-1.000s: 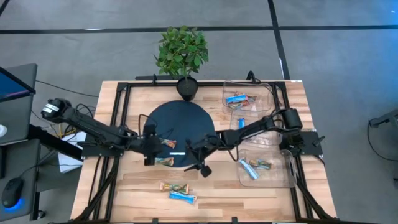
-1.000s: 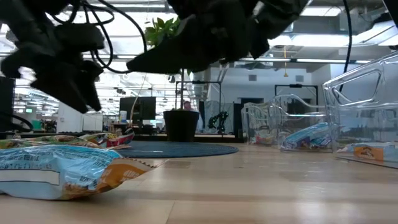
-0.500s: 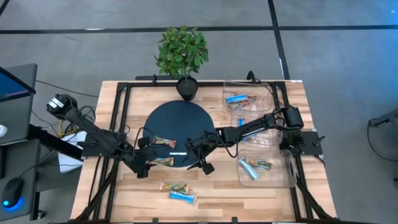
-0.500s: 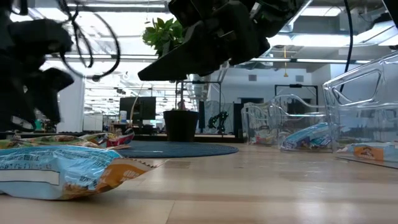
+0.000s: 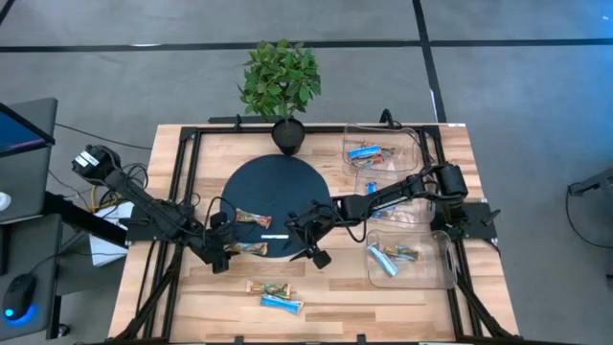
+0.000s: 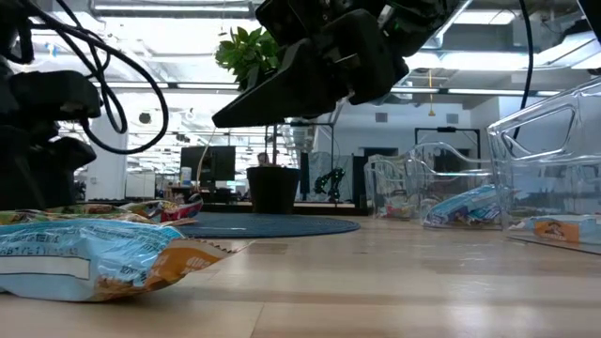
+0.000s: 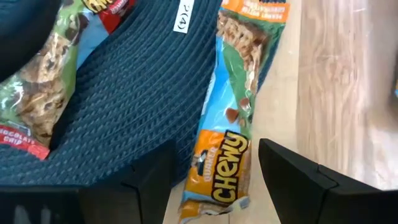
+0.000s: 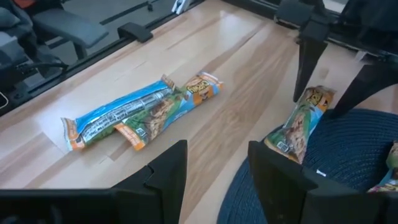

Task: Pick and place Granola Bars by type
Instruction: Put the yellow granola bar into the bottom transparent bin

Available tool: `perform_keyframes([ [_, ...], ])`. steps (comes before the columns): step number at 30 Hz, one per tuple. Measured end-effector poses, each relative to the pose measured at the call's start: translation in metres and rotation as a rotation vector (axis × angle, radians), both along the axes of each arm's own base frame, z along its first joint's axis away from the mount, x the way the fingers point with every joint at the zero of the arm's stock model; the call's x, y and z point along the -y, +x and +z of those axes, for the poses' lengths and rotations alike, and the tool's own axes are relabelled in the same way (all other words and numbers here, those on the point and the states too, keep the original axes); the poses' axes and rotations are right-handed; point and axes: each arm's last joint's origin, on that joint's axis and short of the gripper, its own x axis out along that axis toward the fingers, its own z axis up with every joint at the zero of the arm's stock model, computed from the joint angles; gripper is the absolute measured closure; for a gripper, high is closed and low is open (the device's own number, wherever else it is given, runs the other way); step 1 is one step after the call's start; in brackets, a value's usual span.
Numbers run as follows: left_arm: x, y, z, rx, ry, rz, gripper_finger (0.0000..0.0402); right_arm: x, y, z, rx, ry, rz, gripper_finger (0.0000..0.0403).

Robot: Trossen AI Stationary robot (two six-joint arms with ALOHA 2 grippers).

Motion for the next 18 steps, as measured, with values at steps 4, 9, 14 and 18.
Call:
perform_keyframes([
  [4,-0.0005,0.0001,-0.0019,-0.001,0.025,-0.003,0.0192,0.0001,-0.0009,-0.0013,-0.016,-0.003,0.000,0.0239],
  [9,0.0001,0.0013,-0.0039,-0.004,0.053,-0.028,0.0243,0.0004,-0.0016,-0.0024,-0.026,-0.010,0.002,0.0239],
  [14,0.0014,0.0034,-0.0024,0.023,0.066,-0.058,0.0289,0.0005,-0.0026,-0.0037,-0.036,-0.019,0.007,0.0239],
  [18,0.0027,0.0090,0.0016,0.091,0.087,-0.094,0.0291,0.0006,-0.0029,-0.0041,-0.042,-0.020,0.007,0.0239],
])
